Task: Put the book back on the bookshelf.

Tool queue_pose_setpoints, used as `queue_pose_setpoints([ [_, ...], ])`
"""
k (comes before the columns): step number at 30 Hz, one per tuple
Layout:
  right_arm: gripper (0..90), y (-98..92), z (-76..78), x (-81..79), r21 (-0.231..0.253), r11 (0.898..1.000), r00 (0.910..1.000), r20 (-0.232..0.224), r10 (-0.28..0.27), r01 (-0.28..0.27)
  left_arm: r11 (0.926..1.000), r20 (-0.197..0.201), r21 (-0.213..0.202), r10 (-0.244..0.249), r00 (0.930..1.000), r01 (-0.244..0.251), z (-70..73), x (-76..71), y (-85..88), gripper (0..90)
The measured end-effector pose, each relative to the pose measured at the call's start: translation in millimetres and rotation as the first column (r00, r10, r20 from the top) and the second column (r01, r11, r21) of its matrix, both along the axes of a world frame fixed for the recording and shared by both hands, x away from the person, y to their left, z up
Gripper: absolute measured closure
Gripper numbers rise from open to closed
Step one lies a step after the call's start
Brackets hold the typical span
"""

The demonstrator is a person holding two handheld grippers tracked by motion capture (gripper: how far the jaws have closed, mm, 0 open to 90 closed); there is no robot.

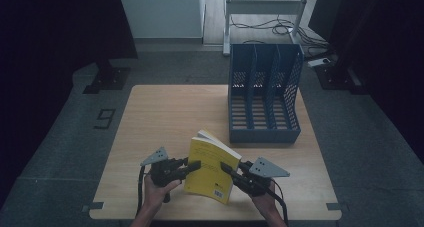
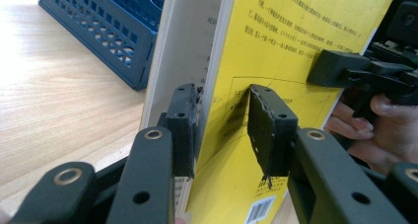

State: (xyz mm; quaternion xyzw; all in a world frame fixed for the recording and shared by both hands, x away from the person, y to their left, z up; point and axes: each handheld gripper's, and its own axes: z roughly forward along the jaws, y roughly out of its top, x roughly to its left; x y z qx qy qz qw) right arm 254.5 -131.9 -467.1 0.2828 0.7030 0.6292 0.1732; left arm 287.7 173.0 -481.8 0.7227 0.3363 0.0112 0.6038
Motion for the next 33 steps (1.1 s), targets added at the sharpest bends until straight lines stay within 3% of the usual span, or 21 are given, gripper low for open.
queue_pose_setpoints([
  [7,70.5,-0.3,6.6,-4.1,0.003,1.0,0.9996,0.024,0.017,-0.017,0.9998,0.023,0.009,-0.018,0.9996,0.018,2.4,-1.9,0.3,71.2],
  [14,67.2,1.9,10.4,-1.0,0.024,0.999,0.999,0.009,0.045,-0.045,0.9994,0.028,0.011,-0.034,0.999,0.034,3.8,-3.0,-1.4,73.8],
  [21,66.0,9.6,12.7,3.6,0.004,0.999,0.9986,0.003,0.052,-0.052,0.9993,0.029,0.013,-0.037,0.9989,0.036,3.8,-3.3,-2.2,74.2],
  [33,69.8,12.8,12.1,7.8,0.0,1.0,0.9999,-0.003,0.016,-0.016,0.9994,0.035,0.018,-0.029,0.999,0.028,4.0,-3.9,-3.9,74.3],
])
